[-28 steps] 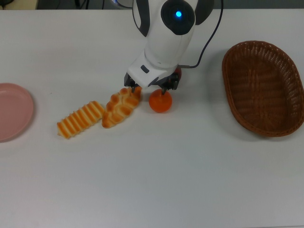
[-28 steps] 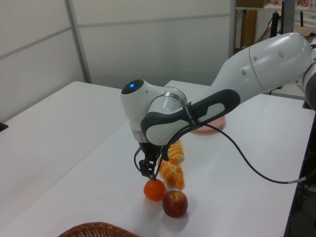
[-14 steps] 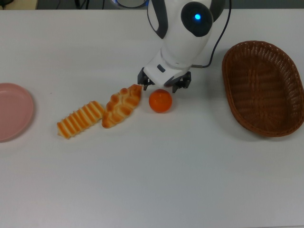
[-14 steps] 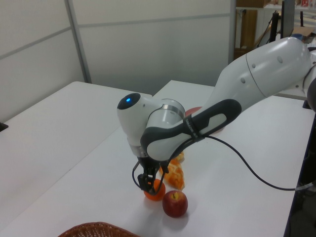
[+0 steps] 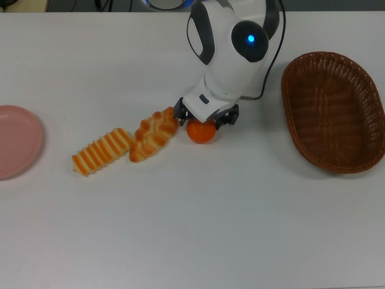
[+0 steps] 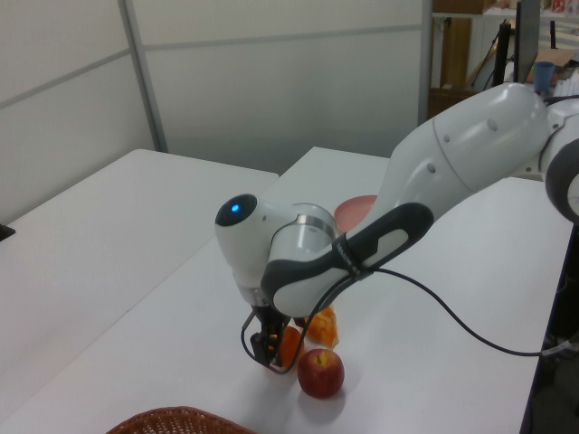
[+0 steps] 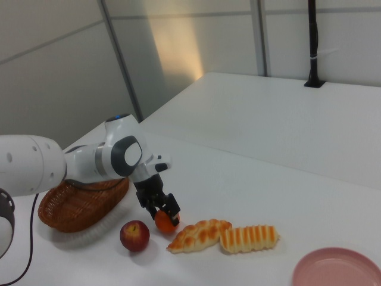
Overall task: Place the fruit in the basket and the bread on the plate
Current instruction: 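Close the gripper on the orange and lift it, then carry the orange to the woven basket and release it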
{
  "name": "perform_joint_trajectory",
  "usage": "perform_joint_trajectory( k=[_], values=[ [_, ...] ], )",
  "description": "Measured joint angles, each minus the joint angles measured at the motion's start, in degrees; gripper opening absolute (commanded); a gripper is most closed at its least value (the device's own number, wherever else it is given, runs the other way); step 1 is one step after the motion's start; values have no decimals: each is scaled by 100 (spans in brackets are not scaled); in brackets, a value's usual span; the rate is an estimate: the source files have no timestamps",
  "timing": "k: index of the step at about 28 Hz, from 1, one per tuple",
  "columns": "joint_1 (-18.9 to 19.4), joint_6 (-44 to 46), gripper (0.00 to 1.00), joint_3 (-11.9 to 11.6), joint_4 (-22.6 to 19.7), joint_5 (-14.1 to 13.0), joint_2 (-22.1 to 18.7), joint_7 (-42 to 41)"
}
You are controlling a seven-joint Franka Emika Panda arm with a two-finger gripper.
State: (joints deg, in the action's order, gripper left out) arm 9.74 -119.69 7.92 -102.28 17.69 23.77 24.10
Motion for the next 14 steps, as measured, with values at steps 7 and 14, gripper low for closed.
perform_joint_trajectory(
  k=[7,14],
  values=[
    [1,-100,0,0,1,75,150,94],
    [1,-122,0,0,63,75,149,130]
  ],
)
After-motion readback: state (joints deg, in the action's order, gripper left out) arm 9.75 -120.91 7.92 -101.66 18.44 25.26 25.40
